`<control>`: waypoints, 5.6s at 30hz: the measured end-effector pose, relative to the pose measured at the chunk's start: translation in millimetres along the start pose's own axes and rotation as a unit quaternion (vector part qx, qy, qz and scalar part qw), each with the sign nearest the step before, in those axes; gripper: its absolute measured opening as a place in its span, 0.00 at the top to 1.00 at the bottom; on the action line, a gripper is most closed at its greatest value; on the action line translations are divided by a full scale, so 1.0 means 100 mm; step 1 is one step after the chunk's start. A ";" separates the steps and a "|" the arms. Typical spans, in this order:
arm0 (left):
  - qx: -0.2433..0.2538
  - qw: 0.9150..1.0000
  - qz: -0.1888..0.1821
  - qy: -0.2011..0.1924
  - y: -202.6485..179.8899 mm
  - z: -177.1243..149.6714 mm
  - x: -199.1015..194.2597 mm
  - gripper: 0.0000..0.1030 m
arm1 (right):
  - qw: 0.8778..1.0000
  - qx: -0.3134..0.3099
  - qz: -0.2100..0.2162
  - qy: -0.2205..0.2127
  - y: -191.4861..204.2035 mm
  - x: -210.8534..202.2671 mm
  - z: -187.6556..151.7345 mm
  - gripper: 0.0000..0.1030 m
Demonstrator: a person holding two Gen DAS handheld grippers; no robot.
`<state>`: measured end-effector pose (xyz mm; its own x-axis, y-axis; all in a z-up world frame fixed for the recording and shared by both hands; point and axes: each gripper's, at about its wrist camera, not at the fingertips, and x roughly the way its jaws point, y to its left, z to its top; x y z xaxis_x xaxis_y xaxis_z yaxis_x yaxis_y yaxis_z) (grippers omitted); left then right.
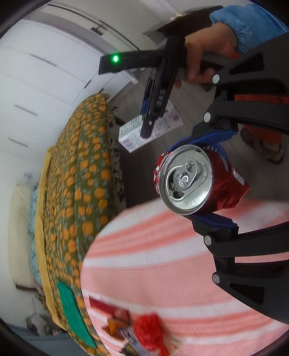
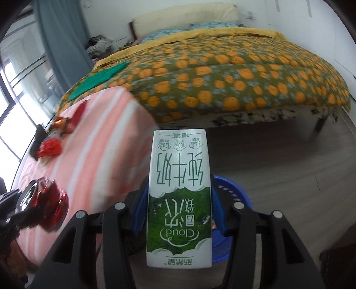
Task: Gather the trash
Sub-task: 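Carry the can and carton over the blue wastebasket with both tools, then open both tools to drop the can and carton into the wastebasket, then swing both tools back toward the remaining trash on the table, then grasp the black mesh scrubber with the left tool while the right tool grasps the red bag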
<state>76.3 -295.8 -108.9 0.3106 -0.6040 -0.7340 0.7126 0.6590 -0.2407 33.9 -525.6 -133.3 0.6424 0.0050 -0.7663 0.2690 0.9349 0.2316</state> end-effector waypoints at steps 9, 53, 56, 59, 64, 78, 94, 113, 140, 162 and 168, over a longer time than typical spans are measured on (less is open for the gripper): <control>0.017 0.999 0.006 0.034 -0.46 -0.03 0.88 0.50 | 0.998 0.055 0.004 0.008 -0.59 0.24 -0.14 0.53; -0.067 0.986 0.152 -0.017 0.86 -0.67 -0.30 0.11 | 0.988 -0.135 -0.022 -0.078 0.70 0.13 -0.22 0.10; -0.100 0.976 0.192 -0.026 1.26 -0.81 -0.54 0.11 | 0.982 -0.175 -0.012 -0.072 1.10 0.14 -0.38 0.10; -0.131 0.967 0.216 -0.032 1.61 -0.92 -0.77 0.11 | 0.979 -0.196 0.018 -0.056 1.54 0.16 -0.52 0.10; -0.160 0.953 0.256 -0.029 2.07 -1.05 -1.04 0.08 | 0.975 -0.214 0.054 -0.026 2.22 0.26 -0.61 0.10; -0.166 0.951 0.262 -0.009 2.26 -1.23 -1.03 0.05 | 0.976 -0.209 0.041 0.037 2.92 0.95 -0.35 0.10; -0.147 0.952 0.262 -0.058 2.99 -0.24 -1.02 0.09 | 0.972 -0.233 0.019 0.022 3.00 0.90 -0.42 0.09; -0.207 0.959 0.195 -0.007 3.07 -0.78 -1.55 0.67 | 0.975 -0.215 0.034 0.037 2.93 0.96 -0.35 0.09; -0.146 0.952 0.268 0.013 3.01 -1.16 -1.15 0.04 | 0.973 -0.207 0.081 0.057 2.91 1.00 -0.23 0.06; -0.146 0.952 0.267 0.013 3.02 -1.16 -1.16 0.04 | 0.916 -0.260 0.278 0.130 3.44 0.92 0.16 0.31; -0.146 0.952 0.267 0.013 3.02 -1.16 -1.16 0.04 | 0.926 -0.320 0.182 0.081 3.72 1.10 0.27 0.31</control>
<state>182.3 25.4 -170.3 0.5620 -0.1392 -0.8154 0.2507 0.9680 0.0075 223.6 -186.3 -115.3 0.4774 0.3661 -0.7988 -0.4576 0.8797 0.1298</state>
